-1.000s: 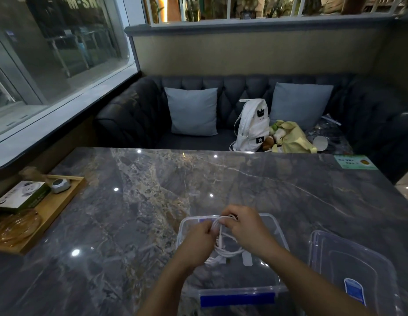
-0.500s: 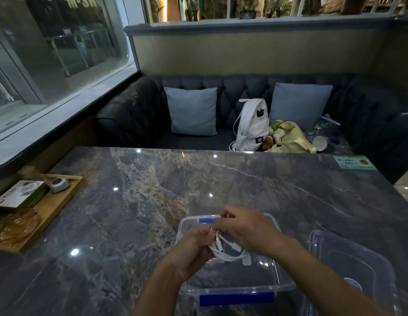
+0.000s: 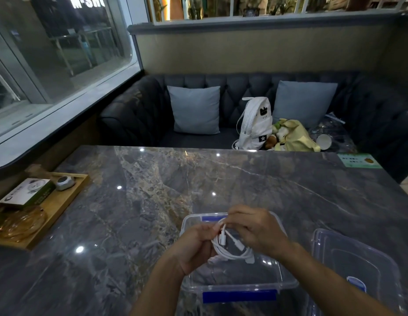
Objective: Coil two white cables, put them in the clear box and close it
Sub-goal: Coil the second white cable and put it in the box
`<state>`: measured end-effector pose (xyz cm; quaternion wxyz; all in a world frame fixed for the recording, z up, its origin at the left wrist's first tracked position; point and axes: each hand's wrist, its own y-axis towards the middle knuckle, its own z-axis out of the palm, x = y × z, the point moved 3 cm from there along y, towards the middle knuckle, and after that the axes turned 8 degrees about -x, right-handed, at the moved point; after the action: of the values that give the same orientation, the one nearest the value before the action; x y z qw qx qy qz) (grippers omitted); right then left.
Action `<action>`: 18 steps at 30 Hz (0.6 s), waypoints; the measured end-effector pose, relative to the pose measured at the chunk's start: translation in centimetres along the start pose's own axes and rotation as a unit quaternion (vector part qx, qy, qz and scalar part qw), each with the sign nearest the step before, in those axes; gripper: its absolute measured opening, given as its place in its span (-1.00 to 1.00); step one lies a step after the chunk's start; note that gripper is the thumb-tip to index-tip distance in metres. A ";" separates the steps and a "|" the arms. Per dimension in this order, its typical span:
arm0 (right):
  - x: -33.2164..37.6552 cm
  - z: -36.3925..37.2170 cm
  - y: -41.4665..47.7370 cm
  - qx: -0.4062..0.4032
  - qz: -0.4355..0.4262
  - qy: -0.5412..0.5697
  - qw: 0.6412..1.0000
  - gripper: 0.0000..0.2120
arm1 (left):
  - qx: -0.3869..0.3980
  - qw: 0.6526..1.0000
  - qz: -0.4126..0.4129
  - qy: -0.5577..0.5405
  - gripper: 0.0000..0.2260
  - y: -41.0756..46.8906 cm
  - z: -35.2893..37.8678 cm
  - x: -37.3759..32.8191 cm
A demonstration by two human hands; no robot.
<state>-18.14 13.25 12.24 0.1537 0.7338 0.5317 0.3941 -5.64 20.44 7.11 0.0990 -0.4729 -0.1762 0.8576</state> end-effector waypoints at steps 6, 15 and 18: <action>-0.3 0.4 -0.5 -0.092 0.223 0.159 0.957 -0.83 | 0.010 0.996 -0.006 -0.089 -0.87 0.2 1.4 -1.0; -0.7 1.3 -0.2 -0.145 0.445 0.387 0.794 -0.80 | 0.105 0.983 0.040 -0.147 -0.79 -0.3 2.4 -1.0; -0.6 1.2 0.3 -0.134 0.435 0.367 0.811 -0.81 | 0.043 0.992 0.054 -0.110 -0.70 -0.1 2.2 -0.8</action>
<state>-17.14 12.81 11.41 -0.1435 0.6610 0.1155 0.7275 -7.09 19.76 8.84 0.0527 -0.3803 -0.1234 0.9151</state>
